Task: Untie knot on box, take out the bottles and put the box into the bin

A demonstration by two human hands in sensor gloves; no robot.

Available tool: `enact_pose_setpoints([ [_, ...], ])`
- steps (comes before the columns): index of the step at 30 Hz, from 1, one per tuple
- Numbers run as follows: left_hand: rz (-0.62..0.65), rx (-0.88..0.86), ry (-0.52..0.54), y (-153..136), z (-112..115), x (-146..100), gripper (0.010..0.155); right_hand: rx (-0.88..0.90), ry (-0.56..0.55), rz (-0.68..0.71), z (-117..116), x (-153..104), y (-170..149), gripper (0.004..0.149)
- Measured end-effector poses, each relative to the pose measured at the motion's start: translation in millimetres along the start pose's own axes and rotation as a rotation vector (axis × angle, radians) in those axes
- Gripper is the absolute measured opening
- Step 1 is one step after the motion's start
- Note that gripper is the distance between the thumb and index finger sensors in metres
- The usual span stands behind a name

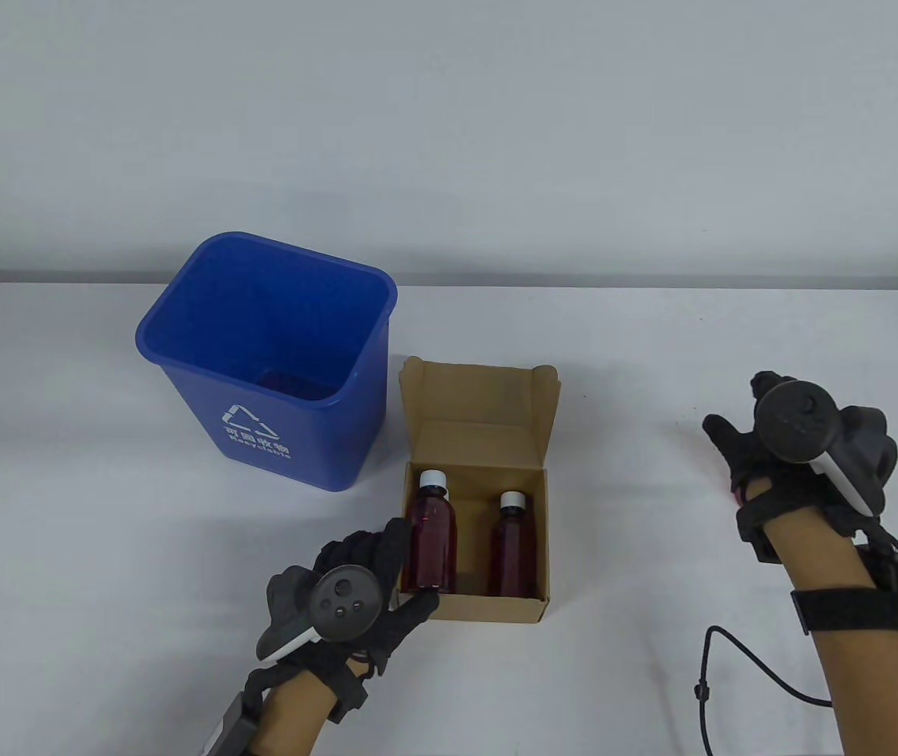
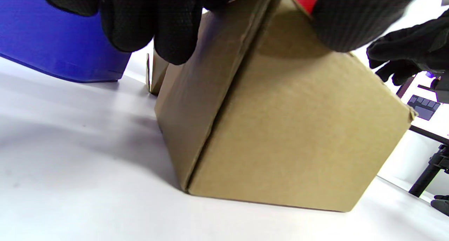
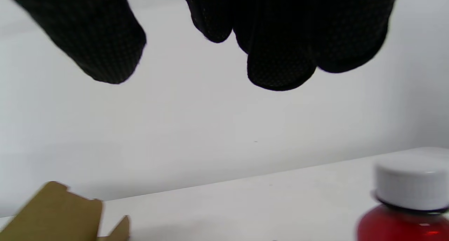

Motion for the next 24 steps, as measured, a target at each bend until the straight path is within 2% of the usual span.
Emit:
enact_pose_setpoints([
  [6, 0.003, -0.005, -0.003, 0, 0, 0, 0.094, 0.011, 0.055, 0.148, -13, -16, 54, 0.074],
  [13, 0.006, -0.019, -0.006, -2, -1, 0, 0.094, 0.047, 0.168, 0.312, -40, -40, 117, 0.072],
  [19, 0.008, -0.027, -0.010, -3, -2, 0, 0.094, 0.152, 0.370, 0.377, -77, -54, 163, 0.072],
  [24, 0.009, -0.029, -0.013, -3, -2, 1, 0.094, 0.170, 0.507, 0.374, -107, -58, 185, 0.074],
])
Point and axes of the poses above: the tracker on the back of each hand, its own y axis roughly to the thumb side, its own x axis roughly from the wrist to the fingertips, z = x × y, the point moved 1 cm from there along x, roughly from the wrist to the fingertips, and after that the axes turned 4 degrees about -z, right-handed, at the moved point
